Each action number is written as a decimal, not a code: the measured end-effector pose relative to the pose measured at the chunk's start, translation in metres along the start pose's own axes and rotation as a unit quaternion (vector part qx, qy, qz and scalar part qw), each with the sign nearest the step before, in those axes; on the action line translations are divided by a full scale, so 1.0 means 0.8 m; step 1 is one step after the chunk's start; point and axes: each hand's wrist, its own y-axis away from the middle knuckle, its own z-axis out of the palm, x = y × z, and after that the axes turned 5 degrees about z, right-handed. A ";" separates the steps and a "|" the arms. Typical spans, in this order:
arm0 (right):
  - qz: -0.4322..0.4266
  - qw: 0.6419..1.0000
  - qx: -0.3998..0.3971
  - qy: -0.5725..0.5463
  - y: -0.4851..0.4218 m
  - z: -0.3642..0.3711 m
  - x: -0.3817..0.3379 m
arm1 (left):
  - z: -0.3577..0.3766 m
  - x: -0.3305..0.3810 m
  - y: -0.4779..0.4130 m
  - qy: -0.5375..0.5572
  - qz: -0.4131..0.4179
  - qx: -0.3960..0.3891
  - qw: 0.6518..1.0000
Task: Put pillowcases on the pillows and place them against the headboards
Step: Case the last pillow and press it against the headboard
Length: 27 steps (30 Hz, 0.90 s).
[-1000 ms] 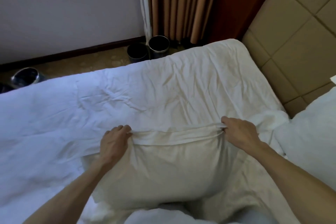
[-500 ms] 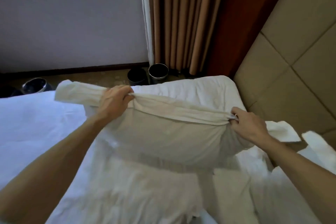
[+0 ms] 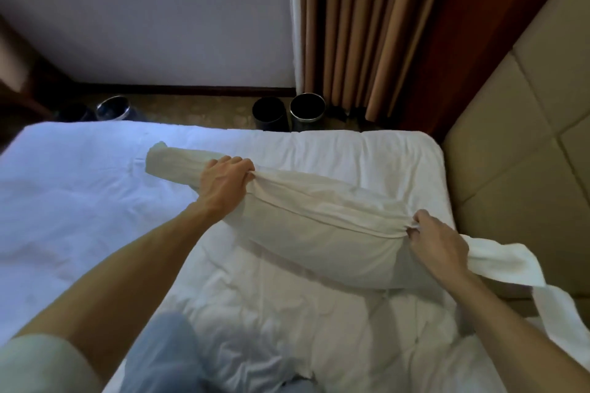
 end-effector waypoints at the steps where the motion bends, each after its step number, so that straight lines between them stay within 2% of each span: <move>1: 0.001 1.000 -0.002 0.015 -0.002 0.003 -0.004 | 0.002 -0.005 0.002 0.002 0.004 -0.005 1.000; 10: 0.078 0.996 0.031 0.041 -0.013 -0.013 -0.015 | 0.058 -0.041 -0.065 0.009 0.150 0.013 0.989; 13: 0.123 0.991 0.023 0.045 -0.028 -0.017 -0.024 | 0.070 -0.035 -0.151 0.045 0.171 0.000 0.984; 17: 0.208 0.975 0.082 -0.018 -0.049 -0.031 -0.043 | 0.060 -0.004 -0.297 0.124 0.236 -0.004 0.964; 19: 0.246 0.963 0.100 -0.037 -0.052 -0.044 -0.058 | 0.048 0.008 -0.362 0.151 0.295 -0.009 0.943; 23: 0.315 0.943 0.101 -0.021 -0.058 -0.070 -0.080 | 0.042 0.057 -0.482 0.170 0.358 -0.075 0.915; 27: 0.390 0.915 0.097 -0.026 -0.066 -0.099 -0.078 | 0.046 0.133 -0.540 0.176 0.406 -0.113 0.890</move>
